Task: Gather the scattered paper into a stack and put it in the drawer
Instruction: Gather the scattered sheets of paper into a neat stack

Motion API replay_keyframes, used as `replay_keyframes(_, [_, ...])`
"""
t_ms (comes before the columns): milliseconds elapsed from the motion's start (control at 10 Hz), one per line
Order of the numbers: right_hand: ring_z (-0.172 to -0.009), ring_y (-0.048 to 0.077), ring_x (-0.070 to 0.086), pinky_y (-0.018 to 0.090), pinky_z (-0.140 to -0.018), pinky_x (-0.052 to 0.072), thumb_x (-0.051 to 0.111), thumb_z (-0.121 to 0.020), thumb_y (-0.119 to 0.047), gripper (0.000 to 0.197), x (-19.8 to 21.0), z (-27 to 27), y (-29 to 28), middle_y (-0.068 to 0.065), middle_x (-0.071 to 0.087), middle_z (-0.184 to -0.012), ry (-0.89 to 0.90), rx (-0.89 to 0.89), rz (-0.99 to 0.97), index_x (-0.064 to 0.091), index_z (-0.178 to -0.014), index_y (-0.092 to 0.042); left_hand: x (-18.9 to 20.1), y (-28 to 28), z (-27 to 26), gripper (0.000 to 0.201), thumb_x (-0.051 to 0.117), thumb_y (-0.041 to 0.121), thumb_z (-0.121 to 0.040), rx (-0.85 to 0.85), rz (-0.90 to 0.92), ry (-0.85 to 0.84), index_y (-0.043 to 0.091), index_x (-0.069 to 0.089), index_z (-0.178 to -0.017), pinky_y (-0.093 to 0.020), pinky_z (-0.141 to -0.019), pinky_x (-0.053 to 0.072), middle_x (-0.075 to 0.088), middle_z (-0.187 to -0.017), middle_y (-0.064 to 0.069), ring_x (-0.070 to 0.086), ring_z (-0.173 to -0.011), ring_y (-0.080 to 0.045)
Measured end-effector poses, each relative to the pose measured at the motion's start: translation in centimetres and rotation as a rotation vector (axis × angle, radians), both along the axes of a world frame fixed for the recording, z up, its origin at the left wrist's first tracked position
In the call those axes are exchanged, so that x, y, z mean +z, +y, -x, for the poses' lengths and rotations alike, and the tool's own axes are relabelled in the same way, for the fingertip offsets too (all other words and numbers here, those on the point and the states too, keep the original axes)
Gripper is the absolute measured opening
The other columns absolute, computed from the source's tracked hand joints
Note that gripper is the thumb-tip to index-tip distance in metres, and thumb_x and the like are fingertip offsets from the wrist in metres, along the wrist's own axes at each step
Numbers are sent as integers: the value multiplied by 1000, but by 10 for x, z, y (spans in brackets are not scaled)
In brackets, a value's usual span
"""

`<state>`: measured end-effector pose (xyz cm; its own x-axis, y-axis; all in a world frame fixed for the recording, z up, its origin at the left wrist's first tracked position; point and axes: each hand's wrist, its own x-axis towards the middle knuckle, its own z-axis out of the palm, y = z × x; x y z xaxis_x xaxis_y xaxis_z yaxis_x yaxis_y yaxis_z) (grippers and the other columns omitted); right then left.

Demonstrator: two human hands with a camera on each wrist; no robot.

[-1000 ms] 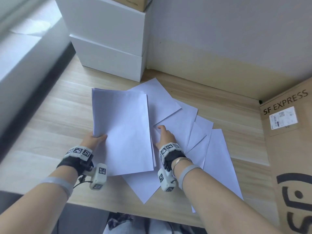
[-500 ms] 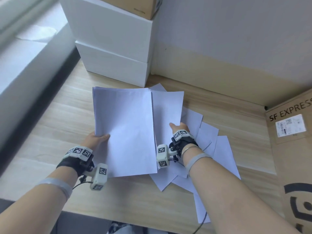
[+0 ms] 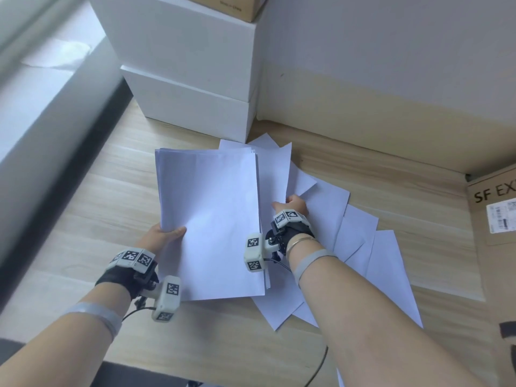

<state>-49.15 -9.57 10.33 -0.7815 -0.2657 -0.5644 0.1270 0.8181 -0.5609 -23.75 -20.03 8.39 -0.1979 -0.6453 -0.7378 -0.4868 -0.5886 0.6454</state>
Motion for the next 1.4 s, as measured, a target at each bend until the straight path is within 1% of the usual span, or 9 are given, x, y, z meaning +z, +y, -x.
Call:
replay_keyframes(200, [-91,25,61,19,-66,37,58,-83,-4,34,5,11,9,9,63,-109,20,-16,146,52,-116,-8,-1,-4,9,36,61,5,-86,-6,-32,5,-5,55,-119,-52,-98,43,59,-104,-23,56,-95,-35])
replay_keyframes(400, [-110,31,60,26,-73,43,55,-88,-3,79,30,50,46,11,51,-132,41,65,9,13,-149,-31,0,-5,25,41,62,6,-85,-44,-50,22,-10,52,-122,-52,-98,43,60,-103,-23,56,-96,-36])
replay_keyframes(500, [-113,30,58,31,-84,47,59,-86,-11,52,29,65,65,15,59,-126,51,125,-184,43,-135,-10,1,-1,34,40,61,6,-85,-74,-54,44,-9,52,-122,-55,-101,41,59,-108,-24,56,-98,-36])
replay_keyframes(600, [-88,27,58,27,-71,43,58,-85,-18,18,21,68,80,14,63,-91,7,144,-323,57,-84,-1,0,4,41,39,62,7,-85,-113,-58,44,-6,53,-121,-55,-102,40,59,-106,-23,55,-98,-35])
replay_keyframes(700, [-90,24,46,27,-76,37,53,-89,-16,9,15,60,90,17,59,-115,-23,105,-356,56,-92,-8,-1,8,44,38,62,7,-85,-135,-68,47,-5,54,-120,-55,-101,41,61,-102,-22,56,-96,-35])
replay_keyframes(800, [-119,33,42,34,-100,38,50,-91,-17,34,-1,50,96,18,39,-138,36,136,-442,53,-123,-5,-1,11,45,39,63,8,-85,-153,-67,34,-6,54,-120,-56,-101,41,60,-106,-24,56,-97,-36])
replay_keyframes(900, [-125,33,33,35,-106,34,48,-91,-15,29,-2,34,94,15,31,-137,43,71,-420,53,-118,-7,-3,13,45,39,63,7,-85,-159,-67,28,-6,54,-120,-55,-100,42,60,-106,-24,56,-97,-35])
replay_keyframes(1200, [-115,29,57,29,-90,46,56,-89,-9,41,2,46,112,12,57,-130,88,73,-152,50,-130,-8,-8,16,45,22,62,6,-85,-179,-64,1,1,56,-106,-43,-84,43,59,-77,-13,55,-70,-27])
replay_keyframes(1400, [-123,25,54,26,-90,42,52,-88,2,62,20,79,148,4,54,-134,75,-26,92,32,-144,-17,-9,14,42,22,64,6,-84,-187,-79,-22,-2,58,-104,-44,-83,43,61,-80,-17,57,-79,-32])
